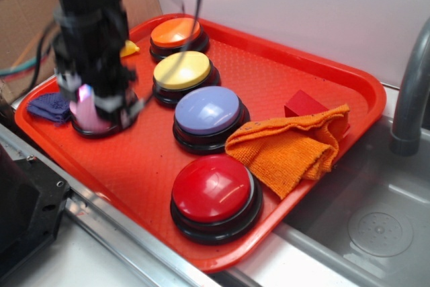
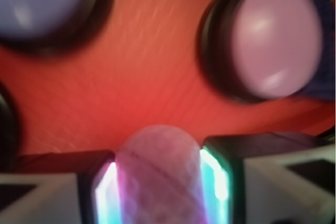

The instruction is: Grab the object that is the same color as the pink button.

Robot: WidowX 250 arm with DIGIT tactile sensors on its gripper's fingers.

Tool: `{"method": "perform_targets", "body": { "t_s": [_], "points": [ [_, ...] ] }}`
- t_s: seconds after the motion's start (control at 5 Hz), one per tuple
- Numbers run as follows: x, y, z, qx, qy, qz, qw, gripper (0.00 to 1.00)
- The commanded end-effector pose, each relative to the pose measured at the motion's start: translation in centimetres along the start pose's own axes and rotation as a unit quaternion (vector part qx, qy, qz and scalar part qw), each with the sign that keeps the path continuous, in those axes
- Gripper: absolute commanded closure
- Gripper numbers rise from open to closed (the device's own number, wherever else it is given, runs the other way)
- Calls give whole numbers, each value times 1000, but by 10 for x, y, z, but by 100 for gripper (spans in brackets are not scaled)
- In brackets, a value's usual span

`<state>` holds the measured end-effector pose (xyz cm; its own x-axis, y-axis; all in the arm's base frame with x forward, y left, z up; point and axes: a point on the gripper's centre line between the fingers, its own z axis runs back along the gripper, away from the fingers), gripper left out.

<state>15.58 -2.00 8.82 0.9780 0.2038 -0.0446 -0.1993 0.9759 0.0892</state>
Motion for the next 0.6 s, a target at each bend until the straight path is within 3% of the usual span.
{"method": "perform_targets", "body": {
  "t_s": [0.0, 0.4],
  "points": [
    [8, 6, 94, -71, -71, 9, 995, 100],
    [13, 9, 107, -65, -105, 2, 992, 100]
  ]
}}
